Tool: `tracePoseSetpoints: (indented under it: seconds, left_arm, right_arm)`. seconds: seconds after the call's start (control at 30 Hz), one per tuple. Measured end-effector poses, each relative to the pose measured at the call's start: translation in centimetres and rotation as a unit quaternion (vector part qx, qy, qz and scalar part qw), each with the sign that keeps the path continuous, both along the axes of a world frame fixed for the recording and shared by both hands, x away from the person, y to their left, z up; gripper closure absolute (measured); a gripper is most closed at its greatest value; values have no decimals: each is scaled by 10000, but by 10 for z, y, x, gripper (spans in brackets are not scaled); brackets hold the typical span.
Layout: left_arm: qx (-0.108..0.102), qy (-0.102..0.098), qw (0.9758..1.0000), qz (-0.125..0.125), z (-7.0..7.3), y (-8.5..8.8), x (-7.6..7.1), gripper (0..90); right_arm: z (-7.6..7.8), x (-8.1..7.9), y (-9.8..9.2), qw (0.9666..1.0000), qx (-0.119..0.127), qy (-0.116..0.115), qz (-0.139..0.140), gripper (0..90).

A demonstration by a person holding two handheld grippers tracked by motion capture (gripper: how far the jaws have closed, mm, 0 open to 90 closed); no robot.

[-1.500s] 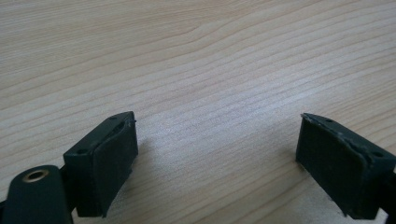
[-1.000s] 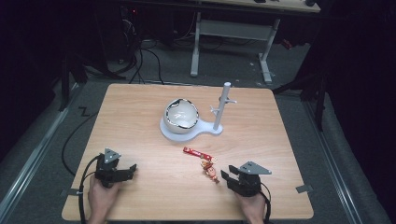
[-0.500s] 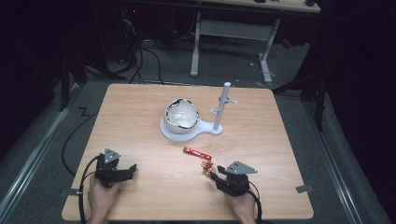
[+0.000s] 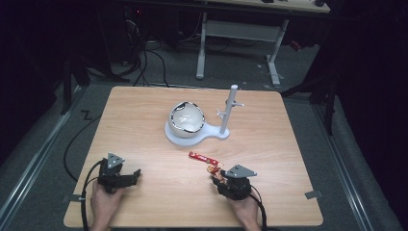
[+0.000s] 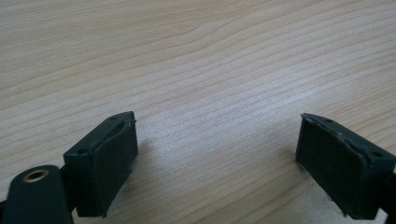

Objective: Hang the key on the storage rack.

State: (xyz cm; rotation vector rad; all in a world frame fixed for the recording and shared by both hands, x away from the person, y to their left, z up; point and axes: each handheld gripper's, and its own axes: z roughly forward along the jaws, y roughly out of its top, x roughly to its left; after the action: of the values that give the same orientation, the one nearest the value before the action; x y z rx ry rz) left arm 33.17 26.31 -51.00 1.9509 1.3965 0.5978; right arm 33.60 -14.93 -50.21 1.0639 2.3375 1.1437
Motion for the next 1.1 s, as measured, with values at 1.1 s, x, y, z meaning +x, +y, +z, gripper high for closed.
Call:
tracePoseSetpoints:
  seconds: [1.1]
  left_arm:
    - [-10,-4,10000,2,0,0,0,132]
  right_arm:
    - [21,3,-15,9998,159,-88,-43,660]
